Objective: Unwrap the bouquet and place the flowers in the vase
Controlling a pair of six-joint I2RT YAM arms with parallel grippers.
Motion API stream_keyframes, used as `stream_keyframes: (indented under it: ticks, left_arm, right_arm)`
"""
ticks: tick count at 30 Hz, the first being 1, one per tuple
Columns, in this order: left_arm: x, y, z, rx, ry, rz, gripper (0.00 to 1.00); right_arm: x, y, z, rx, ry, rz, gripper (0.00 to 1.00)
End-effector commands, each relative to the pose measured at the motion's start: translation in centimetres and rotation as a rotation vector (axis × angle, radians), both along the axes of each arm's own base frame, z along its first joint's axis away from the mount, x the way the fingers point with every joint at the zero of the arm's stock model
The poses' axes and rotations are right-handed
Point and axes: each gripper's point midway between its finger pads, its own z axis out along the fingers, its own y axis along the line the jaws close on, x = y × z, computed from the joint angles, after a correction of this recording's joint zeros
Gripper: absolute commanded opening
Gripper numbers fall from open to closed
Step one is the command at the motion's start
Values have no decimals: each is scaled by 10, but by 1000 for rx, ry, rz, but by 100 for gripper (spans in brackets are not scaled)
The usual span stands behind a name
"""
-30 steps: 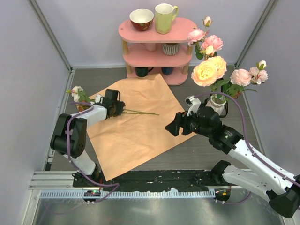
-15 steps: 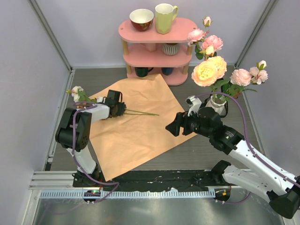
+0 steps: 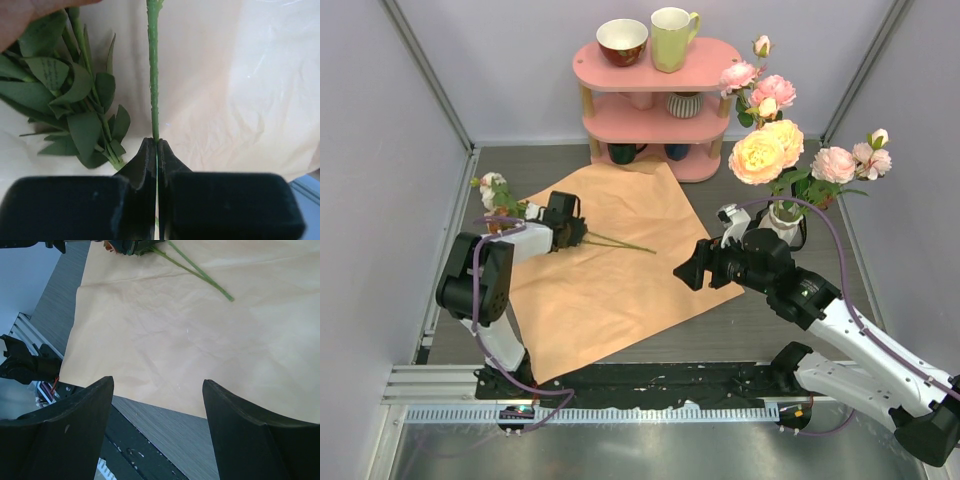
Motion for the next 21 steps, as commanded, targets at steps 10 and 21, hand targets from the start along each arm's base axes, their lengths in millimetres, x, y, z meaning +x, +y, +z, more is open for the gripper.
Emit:
stream_keyframes:
  ticks: [10, 21]
  left_arm:
    - [-11, -1, 174, 54, -549, -190, 0]
    - [-82, -15, 209, 15, -797, -403, 0]
  right_arm:
    - [8, 1, 11, 7, -44, -18, 78]
    - [10, 12, 17, 57, -24, -10, 78]
